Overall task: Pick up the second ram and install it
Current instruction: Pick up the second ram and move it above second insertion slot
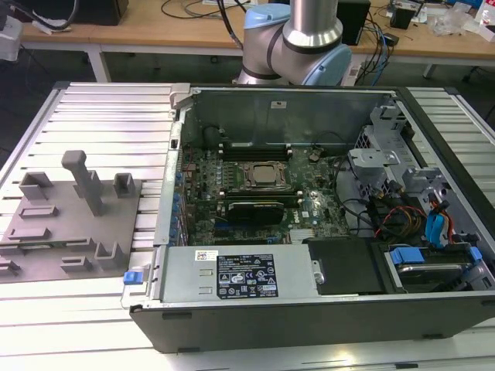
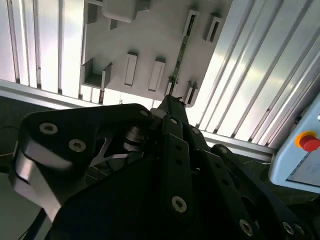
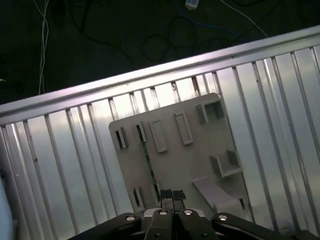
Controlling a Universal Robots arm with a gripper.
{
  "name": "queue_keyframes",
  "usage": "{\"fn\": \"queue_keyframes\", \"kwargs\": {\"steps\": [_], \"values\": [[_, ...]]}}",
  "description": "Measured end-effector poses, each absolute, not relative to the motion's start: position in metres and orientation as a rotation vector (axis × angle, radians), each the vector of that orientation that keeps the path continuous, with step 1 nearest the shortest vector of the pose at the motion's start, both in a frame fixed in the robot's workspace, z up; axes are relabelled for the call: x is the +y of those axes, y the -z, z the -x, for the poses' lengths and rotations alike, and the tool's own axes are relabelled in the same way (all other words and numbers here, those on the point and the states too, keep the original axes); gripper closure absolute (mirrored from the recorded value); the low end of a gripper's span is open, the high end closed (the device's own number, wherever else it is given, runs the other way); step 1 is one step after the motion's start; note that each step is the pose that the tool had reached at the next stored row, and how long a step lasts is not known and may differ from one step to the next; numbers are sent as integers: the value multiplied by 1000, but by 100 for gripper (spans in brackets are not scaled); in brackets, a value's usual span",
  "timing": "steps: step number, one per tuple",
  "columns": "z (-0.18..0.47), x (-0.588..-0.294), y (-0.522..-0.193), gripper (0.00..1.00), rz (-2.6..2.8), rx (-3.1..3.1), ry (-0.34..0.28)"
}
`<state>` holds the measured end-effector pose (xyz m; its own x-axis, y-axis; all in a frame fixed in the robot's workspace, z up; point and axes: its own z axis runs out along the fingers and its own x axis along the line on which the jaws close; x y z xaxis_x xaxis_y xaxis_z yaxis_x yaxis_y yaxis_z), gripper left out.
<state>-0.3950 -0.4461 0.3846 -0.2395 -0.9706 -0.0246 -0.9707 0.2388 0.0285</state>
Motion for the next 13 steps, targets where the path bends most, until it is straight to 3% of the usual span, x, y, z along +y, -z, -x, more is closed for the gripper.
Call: {"fn": "queue_keyframes", "kwargs": {"steps": [10, 13], "values": [[395, -446, -385, 89, 2157, 2286, -58], [395, -444, -384, 89, 2178, 2290, -31]]}}
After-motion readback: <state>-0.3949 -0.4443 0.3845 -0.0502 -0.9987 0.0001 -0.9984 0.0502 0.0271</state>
